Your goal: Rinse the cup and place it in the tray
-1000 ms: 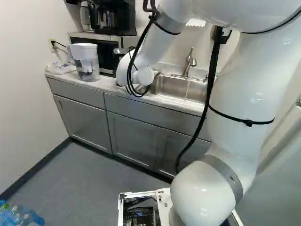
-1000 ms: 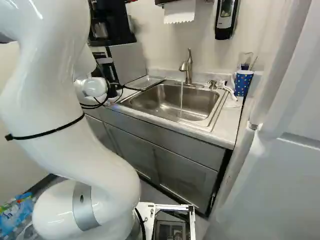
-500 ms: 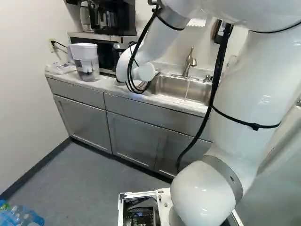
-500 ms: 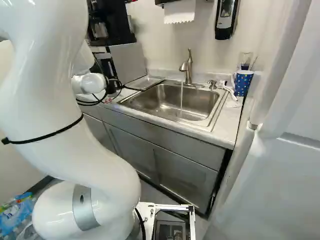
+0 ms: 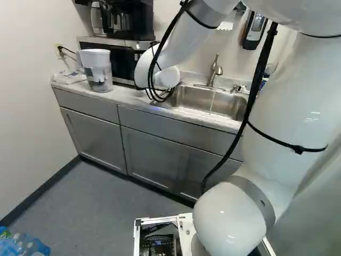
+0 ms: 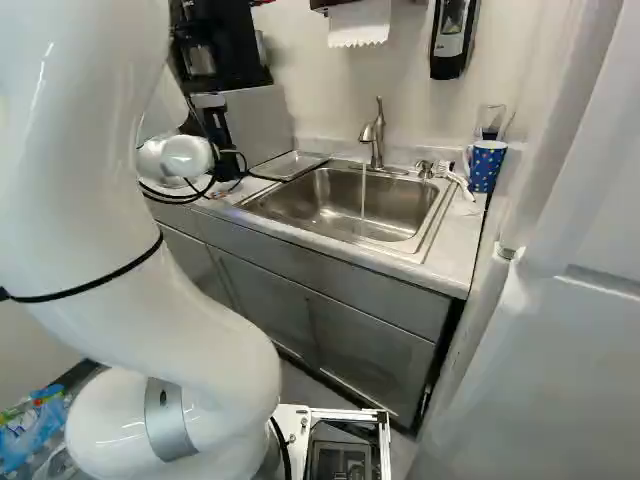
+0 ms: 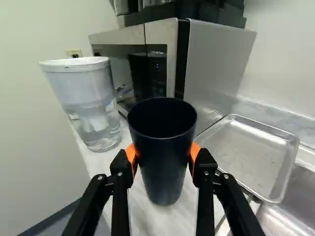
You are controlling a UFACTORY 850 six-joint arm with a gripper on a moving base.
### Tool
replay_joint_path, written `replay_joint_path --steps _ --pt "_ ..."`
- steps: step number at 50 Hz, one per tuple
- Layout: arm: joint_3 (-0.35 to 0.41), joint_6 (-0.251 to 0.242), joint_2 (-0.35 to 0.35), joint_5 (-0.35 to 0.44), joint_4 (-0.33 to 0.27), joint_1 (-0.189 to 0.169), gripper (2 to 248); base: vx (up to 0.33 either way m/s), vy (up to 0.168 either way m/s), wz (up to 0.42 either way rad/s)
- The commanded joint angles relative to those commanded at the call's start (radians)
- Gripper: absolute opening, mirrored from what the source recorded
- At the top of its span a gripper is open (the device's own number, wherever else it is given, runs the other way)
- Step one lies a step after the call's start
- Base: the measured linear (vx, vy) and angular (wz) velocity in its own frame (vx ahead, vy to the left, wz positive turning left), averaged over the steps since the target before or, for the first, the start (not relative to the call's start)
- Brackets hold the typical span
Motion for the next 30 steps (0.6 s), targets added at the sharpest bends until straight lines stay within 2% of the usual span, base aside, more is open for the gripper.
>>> replay_joint_path --steps 30 --pt "0.039 0.000 0.079 0.000 0.000 -0.078 123 0.000 0.000 0.000"
